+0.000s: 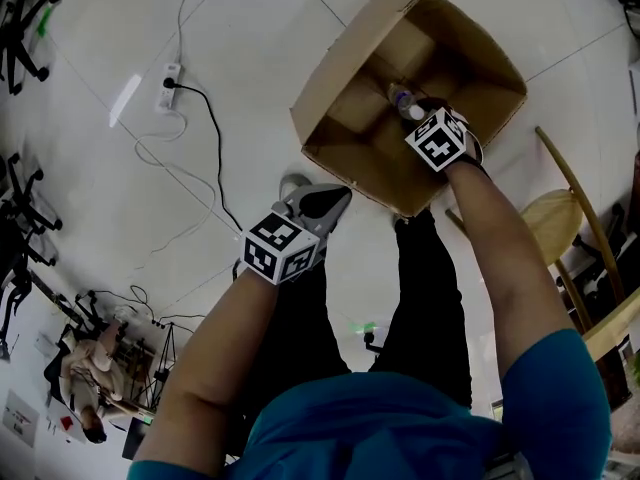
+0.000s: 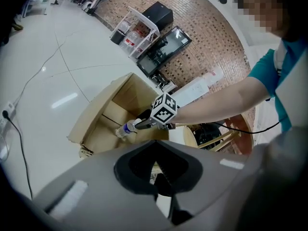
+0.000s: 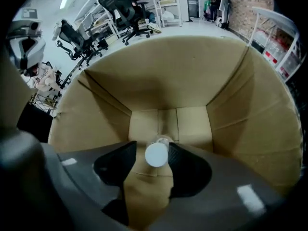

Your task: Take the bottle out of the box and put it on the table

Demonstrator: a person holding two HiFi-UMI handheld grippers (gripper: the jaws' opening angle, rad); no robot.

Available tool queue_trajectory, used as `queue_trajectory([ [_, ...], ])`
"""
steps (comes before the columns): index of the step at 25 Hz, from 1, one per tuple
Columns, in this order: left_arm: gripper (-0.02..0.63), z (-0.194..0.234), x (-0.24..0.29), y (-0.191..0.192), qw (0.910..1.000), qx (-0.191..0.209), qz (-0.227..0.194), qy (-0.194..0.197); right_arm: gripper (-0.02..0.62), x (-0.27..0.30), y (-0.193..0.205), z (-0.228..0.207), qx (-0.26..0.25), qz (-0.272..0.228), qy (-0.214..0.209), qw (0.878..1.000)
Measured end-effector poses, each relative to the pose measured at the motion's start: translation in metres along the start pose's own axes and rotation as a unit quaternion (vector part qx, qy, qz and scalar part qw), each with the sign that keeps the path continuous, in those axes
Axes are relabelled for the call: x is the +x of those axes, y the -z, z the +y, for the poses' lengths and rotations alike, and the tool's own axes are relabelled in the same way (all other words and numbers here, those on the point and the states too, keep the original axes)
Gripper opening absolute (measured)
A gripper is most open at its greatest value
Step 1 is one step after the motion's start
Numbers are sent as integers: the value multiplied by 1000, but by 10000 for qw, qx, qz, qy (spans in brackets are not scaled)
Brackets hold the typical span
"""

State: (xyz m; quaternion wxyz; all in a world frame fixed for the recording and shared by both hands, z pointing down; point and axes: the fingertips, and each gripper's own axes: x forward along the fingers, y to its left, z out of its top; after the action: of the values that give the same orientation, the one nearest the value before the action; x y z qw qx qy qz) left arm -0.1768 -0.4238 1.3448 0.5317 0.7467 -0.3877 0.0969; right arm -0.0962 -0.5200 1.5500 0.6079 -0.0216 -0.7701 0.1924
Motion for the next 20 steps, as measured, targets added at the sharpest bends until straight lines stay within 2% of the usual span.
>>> queue_trajectory([
  [7, 0, -5, 6, 5, 9997, 70, -29, 214, 200, 17, 10, -18, -42, 415, 226, 9989],
  [12, 0, -2, 6, 12, 9998, -3, -27, 203, 189, 14, 5, -19, -52, 377, 176, 9991],
  [17, 0, -4, 5, 10, 9998, 75, -71, 166, 181, 12, 9, -16, -395, 423, 233, 9980],
  [20, 0, -11, 1, 8, 9998, 84, -115, 146, 179, 1, 10, -8, -345, 418, 205, 9983],
])
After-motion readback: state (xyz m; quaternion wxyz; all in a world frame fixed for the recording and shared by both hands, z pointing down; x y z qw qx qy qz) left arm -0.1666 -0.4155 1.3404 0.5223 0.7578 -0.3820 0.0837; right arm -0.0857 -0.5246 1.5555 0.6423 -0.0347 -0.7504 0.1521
